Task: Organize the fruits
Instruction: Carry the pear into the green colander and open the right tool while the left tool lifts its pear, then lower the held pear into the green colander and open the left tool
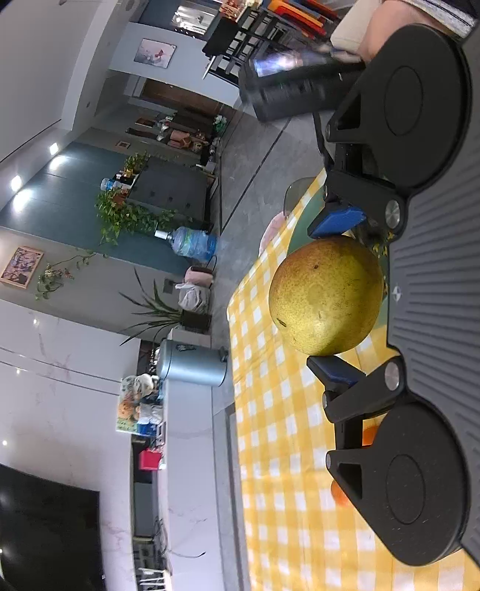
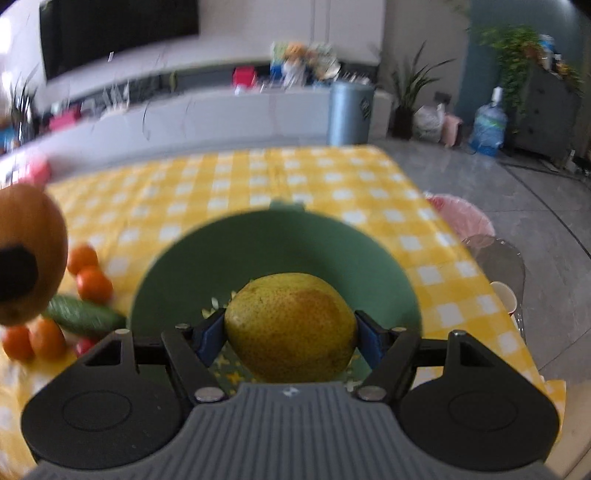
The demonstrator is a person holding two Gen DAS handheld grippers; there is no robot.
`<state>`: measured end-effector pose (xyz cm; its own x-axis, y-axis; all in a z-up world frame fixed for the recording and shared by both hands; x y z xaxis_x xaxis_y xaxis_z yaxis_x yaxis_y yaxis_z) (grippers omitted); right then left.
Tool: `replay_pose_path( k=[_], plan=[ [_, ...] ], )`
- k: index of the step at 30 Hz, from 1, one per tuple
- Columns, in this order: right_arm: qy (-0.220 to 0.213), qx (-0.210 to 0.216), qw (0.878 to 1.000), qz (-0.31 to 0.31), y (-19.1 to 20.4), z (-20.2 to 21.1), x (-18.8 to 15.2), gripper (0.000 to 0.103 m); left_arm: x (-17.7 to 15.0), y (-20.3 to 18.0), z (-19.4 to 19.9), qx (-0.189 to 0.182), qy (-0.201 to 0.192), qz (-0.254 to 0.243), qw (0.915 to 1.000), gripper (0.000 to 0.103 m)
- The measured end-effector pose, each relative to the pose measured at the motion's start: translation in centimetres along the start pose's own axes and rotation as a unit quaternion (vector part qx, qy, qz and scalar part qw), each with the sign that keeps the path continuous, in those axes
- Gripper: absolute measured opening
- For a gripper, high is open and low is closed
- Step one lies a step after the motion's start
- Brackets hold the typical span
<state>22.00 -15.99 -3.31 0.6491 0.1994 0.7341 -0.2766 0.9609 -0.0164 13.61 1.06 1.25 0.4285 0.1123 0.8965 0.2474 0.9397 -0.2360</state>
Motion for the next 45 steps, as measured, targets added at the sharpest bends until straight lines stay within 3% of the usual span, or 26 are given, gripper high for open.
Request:
replay_pose_path(
  k=[7,15,17,18,19,20,25,28,30,33,37,43,45],
  plan=[
    [0.072,-0.023,0.995,0.059,1.1,-4.2,-0.2,0.069,-0.6,1.0,-1.6,-0.014,0.014,0.004,0.9998,0.079],
    [0.118,-0.037,0.990,0.061,1.5,-6.2,-0.1,0.069,-1.3,1.3,-1.5,-0.025,0.024,0.002,0.9994,0.079],
    [0.110,-0.042,0.991,0.056,1.5,-5.9,0.1,0.070,-1.4,1.3,-1.5,-0.024,0.026,0.002,0.9994,0.079],
    [0.106,-0.045,0.992,0.055,1.5,-5.8,0.2,0.078,-1.4,1.3,-1.5,-0.024,0.027,0.003,0.9994,0.079],
    [0.094,-0.044,0.993,0.049,1.3,-5.4,0.4,0.094,-1.4,1.3,-1.4,-0.024,0.027,0.003,0.9993,0.079],
    [0.074,-0.041,0.996,0.037,1.0,-4.7,0.7,0.099,-1.3,1.3,-1.4,-0.024,0.027,0.003,0.9993,0.079],
    [-0.040,-0.023,0.998,-0.034,-1.1,0.0,0.8,0.099,-1.2,0.9,-1.3,-0.023,0.026,-0.005,0.9994,0.079],
    [-0.089,-0.055,0.991,-0.082,-3.2,2.7,-0.5,0.099,-1.2,0.2,-1.7,-0.028,0.040,-0.017,0.9987,0.079],
    [-0.099,-0.094,0.986,-0.094,-4.5,3.7,-1.5,0.099,-1.3,-0.7,-2.4,-0.034,0.054,-0.026,0.9976,0.079],
    [-0.094,-0.119,0.982,-0.111,-6.1,4.1,-2.3,0.099,-1.7,-2.3,-3.9,-0.039,0.071,-0.051,0.9954,0.079],
    [-0.099,-0.102,0.979,-0.149,-7.3,4.3,-2.8,0.099,-2.4,-4.0,-6.2,-0.038,0.114,-0.072,0.9901,0.079],
    [-0.129,-0.077,0.978,-0.146,-6.5,5.0,-2.8,0.099,-2.5,-4.5,-9.9,-0.005,0.157,-0.098,0.9827,0.079],
    [-0.138,-0.080,0.975,-0.158,-6.8,5.2,-2.9,0.099,-2.2,-4.3,-10.8,0.002,0.157,-0.102,0.9824,0.079]
  ],
)
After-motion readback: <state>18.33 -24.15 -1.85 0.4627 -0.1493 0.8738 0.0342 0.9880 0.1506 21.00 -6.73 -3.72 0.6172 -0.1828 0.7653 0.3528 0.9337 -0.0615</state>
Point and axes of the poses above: each gripper's, at about its wrist camera, not at the fingertips, and z roughly against the way its jaws point, y to its left, x to its top, the point moved 2 cm from there along -z, roughly the way its jaws point, and after that the axes turned 4 degrees about -y, right-handed, at the moved point
